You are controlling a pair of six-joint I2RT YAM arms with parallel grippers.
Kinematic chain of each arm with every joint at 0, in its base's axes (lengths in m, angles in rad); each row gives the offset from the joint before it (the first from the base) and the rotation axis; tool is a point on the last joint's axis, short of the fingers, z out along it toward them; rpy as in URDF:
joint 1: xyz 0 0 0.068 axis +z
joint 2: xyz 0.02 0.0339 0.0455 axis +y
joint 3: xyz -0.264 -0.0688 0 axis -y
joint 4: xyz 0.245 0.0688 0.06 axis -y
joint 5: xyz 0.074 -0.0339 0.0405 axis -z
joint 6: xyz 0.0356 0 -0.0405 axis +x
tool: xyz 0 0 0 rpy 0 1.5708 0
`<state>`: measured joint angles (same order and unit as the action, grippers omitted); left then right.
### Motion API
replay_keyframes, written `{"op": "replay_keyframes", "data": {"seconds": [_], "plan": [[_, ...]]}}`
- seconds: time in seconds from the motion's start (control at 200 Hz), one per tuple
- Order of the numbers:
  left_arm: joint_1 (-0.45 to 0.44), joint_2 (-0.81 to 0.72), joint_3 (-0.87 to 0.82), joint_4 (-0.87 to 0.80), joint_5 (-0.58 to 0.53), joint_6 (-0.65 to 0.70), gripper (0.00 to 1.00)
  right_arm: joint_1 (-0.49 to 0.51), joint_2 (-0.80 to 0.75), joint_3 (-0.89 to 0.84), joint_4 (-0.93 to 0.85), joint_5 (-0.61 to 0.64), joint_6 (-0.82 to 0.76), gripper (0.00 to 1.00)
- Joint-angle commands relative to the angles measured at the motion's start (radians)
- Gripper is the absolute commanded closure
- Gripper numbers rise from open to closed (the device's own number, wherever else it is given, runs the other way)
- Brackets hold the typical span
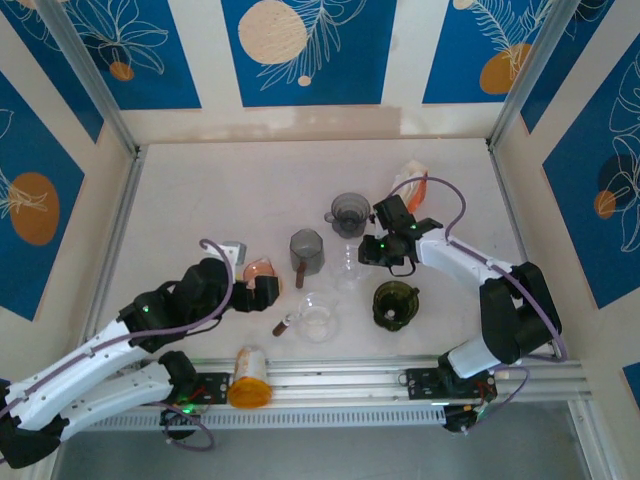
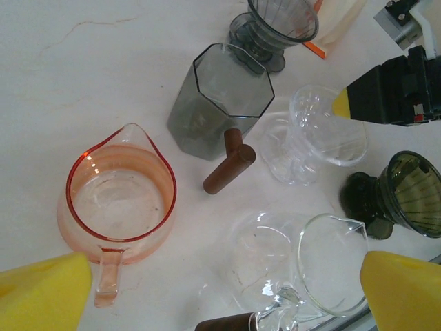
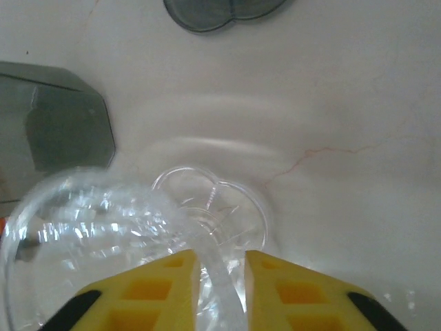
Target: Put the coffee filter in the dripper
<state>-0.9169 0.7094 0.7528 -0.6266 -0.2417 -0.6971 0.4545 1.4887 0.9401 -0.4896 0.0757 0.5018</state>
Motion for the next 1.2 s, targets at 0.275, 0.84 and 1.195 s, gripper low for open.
{"op": "replay_keyframes", "data": {"seconds": [0.275, 0.84, 1.195], "plan": [[-0.008, -0.044, 0.002, -0.050, -0.062, 0.017, 0.00, 0.009, -0.126, 0.002, -0.061, -0.002, 0.006, 1.00], [-0.008, -0.161, -0.009, -0.140, -0.211, 0.009, 0.00, 0.207, -0.350, 0.205, -0.300, -0.080, 0.035, 1.00], [-0.009, -0.204, -0.038, -0.149, -0.215, 0.005, 0.00, 0.404, -0.240, 0.261, -0.339, -0.037, 0.080, 1.00]]}}
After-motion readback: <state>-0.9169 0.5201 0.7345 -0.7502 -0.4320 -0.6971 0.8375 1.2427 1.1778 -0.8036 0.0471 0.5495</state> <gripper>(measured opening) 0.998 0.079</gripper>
